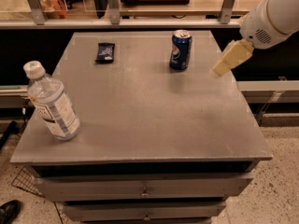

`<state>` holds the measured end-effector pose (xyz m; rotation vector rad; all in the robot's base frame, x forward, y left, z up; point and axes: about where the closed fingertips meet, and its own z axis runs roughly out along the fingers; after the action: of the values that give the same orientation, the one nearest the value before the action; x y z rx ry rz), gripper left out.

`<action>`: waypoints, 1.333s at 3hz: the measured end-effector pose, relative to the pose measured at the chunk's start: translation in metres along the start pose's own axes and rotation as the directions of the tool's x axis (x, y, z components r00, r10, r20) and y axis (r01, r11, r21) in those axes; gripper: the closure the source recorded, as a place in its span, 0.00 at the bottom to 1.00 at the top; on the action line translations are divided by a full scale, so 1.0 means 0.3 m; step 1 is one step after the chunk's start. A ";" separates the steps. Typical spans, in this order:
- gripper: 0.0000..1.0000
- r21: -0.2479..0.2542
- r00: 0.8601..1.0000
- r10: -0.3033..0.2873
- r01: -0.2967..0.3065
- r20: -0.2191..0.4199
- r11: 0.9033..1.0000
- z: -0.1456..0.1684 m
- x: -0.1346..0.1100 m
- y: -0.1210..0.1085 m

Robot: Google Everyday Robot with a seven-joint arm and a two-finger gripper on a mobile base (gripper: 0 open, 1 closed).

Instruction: Move pepsi can near blue plastic bottle

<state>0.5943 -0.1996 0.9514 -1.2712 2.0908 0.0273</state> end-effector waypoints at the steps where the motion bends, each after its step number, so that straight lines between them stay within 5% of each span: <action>1: 0.00 0.008 0.986 0.078 -0.080 0.144 0.997 0.117 -0.041 -0.065; 2: 0.00 -0.023 0.936 0.170 -0.171 0.308 0.985 0.258 -0.103 -0.122; 4: 0.00 -0.133 0.826 0.307 -0.278 0.473 0.951 0.478 -0.207 -0.116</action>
Offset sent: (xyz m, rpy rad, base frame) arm 0.1128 0.0392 -0.0380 0.4932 -0.1562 -0.0544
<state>0.7168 -0.1193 0.8870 -0.8434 1.8186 0.5023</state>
